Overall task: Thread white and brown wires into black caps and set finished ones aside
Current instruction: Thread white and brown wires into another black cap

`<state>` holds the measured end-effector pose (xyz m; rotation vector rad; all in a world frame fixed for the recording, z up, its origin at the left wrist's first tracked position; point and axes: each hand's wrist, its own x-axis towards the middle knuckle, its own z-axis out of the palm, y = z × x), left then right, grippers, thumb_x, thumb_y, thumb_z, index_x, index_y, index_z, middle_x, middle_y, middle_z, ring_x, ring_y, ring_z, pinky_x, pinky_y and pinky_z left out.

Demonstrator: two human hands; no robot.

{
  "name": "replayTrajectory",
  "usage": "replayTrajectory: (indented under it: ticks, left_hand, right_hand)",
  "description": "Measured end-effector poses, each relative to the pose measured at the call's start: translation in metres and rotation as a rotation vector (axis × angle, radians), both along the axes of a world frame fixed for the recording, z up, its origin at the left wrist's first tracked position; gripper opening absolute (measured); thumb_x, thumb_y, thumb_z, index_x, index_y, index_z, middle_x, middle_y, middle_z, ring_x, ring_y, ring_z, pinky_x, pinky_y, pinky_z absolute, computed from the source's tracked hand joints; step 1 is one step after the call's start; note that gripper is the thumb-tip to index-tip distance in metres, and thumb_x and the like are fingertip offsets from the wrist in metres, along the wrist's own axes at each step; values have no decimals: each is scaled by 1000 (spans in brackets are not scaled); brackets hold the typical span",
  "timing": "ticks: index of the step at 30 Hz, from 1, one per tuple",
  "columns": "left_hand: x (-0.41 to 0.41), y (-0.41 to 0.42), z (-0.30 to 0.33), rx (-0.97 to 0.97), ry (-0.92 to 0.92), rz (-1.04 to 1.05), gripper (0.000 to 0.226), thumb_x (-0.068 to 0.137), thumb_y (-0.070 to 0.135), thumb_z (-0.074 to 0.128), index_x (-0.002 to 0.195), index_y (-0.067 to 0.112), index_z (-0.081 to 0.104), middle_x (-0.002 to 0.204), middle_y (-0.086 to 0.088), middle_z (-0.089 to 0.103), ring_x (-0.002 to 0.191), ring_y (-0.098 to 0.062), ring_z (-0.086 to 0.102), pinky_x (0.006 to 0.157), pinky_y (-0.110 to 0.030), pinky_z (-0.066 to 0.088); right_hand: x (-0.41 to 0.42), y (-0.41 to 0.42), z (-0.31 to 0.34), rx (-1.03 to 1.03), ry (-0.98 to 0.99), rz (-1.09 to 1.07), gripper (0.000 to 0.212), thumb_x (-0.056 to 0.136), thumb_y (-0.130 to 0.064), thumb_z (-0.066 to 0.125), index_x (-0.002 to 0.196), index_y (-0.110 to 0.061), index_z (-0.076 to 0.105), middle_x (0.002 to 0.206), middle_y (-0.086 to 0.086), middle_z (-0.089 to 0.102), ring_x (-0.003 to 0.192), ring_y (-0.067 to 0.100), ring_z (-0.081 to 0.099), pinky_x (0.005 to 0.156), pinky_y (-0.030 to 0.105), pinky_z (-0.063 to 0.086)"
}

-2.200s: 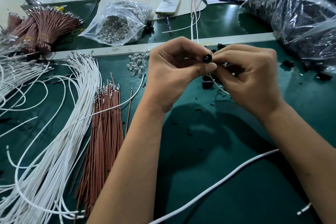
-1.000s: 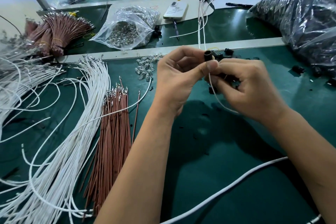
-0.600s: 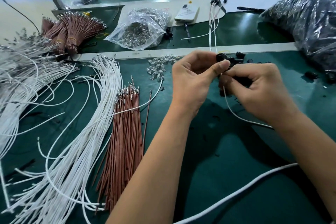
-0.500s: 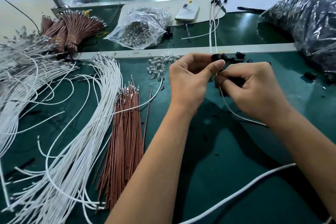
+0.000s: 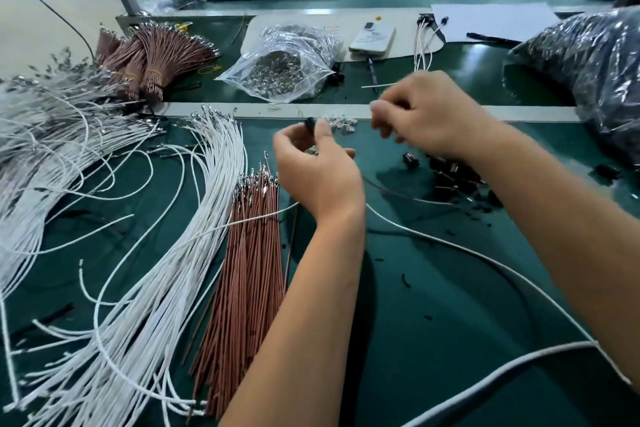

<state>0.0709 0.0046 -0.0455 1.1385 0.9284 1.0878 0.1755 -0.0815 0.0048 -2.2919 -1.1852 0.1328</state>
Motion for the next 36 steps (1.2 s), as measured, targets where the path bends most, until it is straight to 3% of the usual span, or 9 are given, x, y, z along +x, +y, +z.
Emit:
replayTrajectory:
  ticks: [4,6,9,13,18,22,25,29,36]
  left_hand:
    - [-4,3,3,57,-53,182,12,96,16,66,94,11,56,90,-5,67,84,-25,67,78,-42,56]
    - [-5,6,4,56,-101,207,10,97,15,65,94,12,56,89,-6,68,82,-19,68,75,-36,58]
    - [-4,11,3,32,-132,206,11,96,15,65,93,13,55,89,-12,70,82,-28,69,74,-48,59]
    - [-3,13,1,56,-94,209,11,95,15,66,94,12,56,91,-15,70,84,-32,69,80,-49,56]
    - [1,7,-3,53,-22,-65,10,93,13,70,90,14,60,83,-9,72,67,-14,65,65,-27,53]
    - [2,-5,-3,-34,94,-616,5,90,11,74,88,13,69,71,-4,74,41,-6,44,45,-19,38]
    - [2,-13,-3,8,134,-839,6,89,10,75,86,14,72,74,-9,76,39,-4,43,41,-14,34]
    - [2,-22,-3,47,93,-976,7,93,9,69,92,12,75,79,-10,76,48,-4,51,46,-12,37]
    - [4,-23,-9,99,18,-1009,17,95,1,63,96,10,77,79,-13,75,52,-11,37,49,-15,33]
  right_hand:
    - [-13,60,-11,-89,-126,243,10,95,-17,71,102,-16,78,84,-4,66,77,12,59,71,17,38]
    - [-19,80,-15,-193,-174,307,12,91,-8,65,89,-14,75,78,-2,63,74,18,56,61,18,33]
    - [-20,97,-20,-295,-211,257,30,92,-8,59,66,-21,52,69,-2,56,73,23,55,54,26,33]
    - [-24,99,-22,-276,-214,236,29,99,-20,55,70,-20,52,84,-1,54,81,24,55,68,31,38]
    - [-9,50,-19,-3,-159,99,10,97,-16,68,103,-9,70,104,7,66,93,21,62,87,37,50]
    - [-3,-34,-31,364,179,-145,10,91,-6,77,88,-8,68,76,8,73,60,15,70,57,29,58]
    - [-11,-75,-42,594,419,-231,7,90,-3,78,89,-8,72,76,12,74,59,16,66,57,26,57]
    - [-20,-91,-52,778,514,-248,8,91,-2,76,90,-11,76,71,4,73,60,14,65,57,24,57]
    - [-29,-98,-66,843,520,-249,10,91,1,75,97,-7,78,76,6,76,66,18,72,66,29,62]
